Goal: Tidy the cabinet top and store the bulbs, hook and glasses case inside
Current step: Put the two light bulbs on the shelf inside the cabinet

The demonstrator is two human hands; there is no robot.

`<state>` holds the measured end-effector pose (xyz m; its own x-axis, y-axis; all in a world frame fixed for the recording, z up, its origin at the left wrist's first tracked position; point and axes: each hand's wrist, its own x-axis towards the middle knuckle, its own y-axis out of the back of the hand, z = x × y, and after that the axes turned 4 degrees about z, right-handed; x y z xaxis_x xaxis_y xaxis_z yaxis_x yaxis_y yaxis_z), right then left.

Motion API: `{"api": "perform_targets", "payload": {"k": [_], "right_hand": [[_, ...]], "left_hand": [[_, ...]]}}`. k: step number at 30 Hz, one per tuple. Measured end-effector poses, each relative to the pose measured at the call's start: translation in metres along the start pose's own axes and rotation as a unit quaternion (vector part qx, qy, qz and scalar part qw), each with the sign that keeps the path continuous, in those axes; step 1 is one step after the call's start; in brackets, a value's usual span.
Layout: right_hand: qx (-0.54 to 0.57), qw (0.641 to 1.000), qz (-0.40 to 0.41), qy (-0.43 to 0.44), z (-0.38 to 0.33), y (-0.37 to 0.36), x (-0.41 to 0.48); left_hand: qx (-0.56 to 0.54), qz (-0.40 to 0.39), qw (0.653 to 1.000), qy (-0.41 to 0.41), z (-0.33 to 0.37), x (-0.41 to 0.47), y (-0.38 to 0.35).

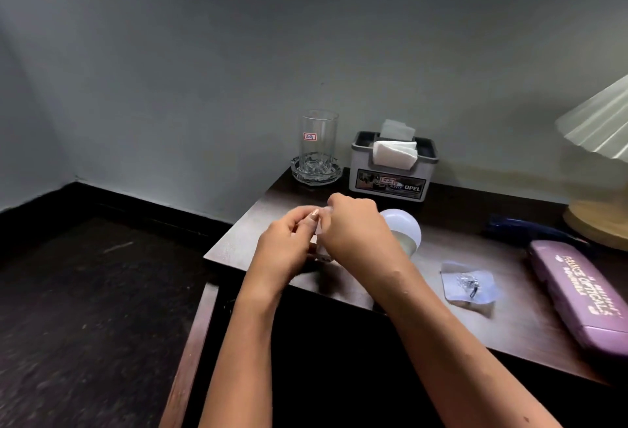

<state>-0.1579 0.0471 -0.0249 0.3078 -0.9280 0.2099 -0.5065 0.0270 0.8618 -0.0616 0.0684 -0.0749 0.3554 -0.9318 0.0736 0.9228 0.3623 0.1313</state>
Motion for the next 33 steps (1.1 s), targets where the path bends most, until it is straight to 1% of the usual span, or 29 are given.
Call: {"api": "perform_targets", "payload": {"k": [2,4,6,9,11,13,15,17,20,21,23,26,29,33], "right_hand": [[0.036,0.999,-0.006,0.009,0.002,0.008,-0.011],[0.080,0.996,-0.007,0.024,0.006,0.013,-0.028],[0.148,0.988,0.015,0.044,0.013,0.013,-0.051],[0.234,0.967,0.068,0.081,0.023,-0.003,-0.093],[0.282,0.951,0.099,0.075,0.029,-0.024,-0.121],[0.310,0.941,0.127,0.051,0.038,-0.050,-0.144],[0.331,0.933,0.139,0.006,0.052,-0.076,-0.158],[0.325,0.937,0.119,-0.041,0.068,-0.100,-0.161],[0.319,0.940,0.096,-0.075,0.091,-0.127,-0.149],[0.315,0.941,0.093,-0.078,0.096,-0.133,-0.142],[0.306,0.944,0.091,-0.081,0.106,-0.145,-0.125],[0.283,0.951,0.095,-0.079,0.117,-0.157,-0.100],[0.254,0.961,0.075,-0.076,0.127,-0.168,-0.081],[0.242,0.965,0.053,-0.085,0.131,-0.176,-0.066]], "left_hand": [[-0.058,0.001,0.998,-0.011,0.006,-0.014,0.000],[-0.086,0.007,0.996,-0.034,0.009,-0.031,0.000],[-0.104,0.022,0.992,-0.066,0.003,-0.051,-0.003],[-0.091,0.079,0.982,-0.146,-0.022,-0.085,-0.012],[-0.076,0.112,0.972,-0.191,-0.042,-0.106,-0.017],[-0.057,0.133,0.968,-0.205,-0.067,-0.123,-0.020],[-0.025,0.145,0.971,-0.188,-0.095,-0.133,-0.022],[-0.002,0.143,0.979,-0.146,-0.119,-0.133,-0.026],[0.003,0.139,0.988,-0.063,-0.145,-0.123,-0.040],[0.007,0.138,0.989,-0.048,-0.150,-0.117,-0.044],[0.029,0.134,0.990,-0.036,-0.157,-0.099,-0.051],[0.063,0.124,0.989,-0.044,-0.164,-0.070,-0.054],[0.092,0.115,0.988,-0.052,-0.169,-0.049,-0.055],[0.118,0.133,0.983,-0.039,-0.174,-0.033,-0.057]]}}
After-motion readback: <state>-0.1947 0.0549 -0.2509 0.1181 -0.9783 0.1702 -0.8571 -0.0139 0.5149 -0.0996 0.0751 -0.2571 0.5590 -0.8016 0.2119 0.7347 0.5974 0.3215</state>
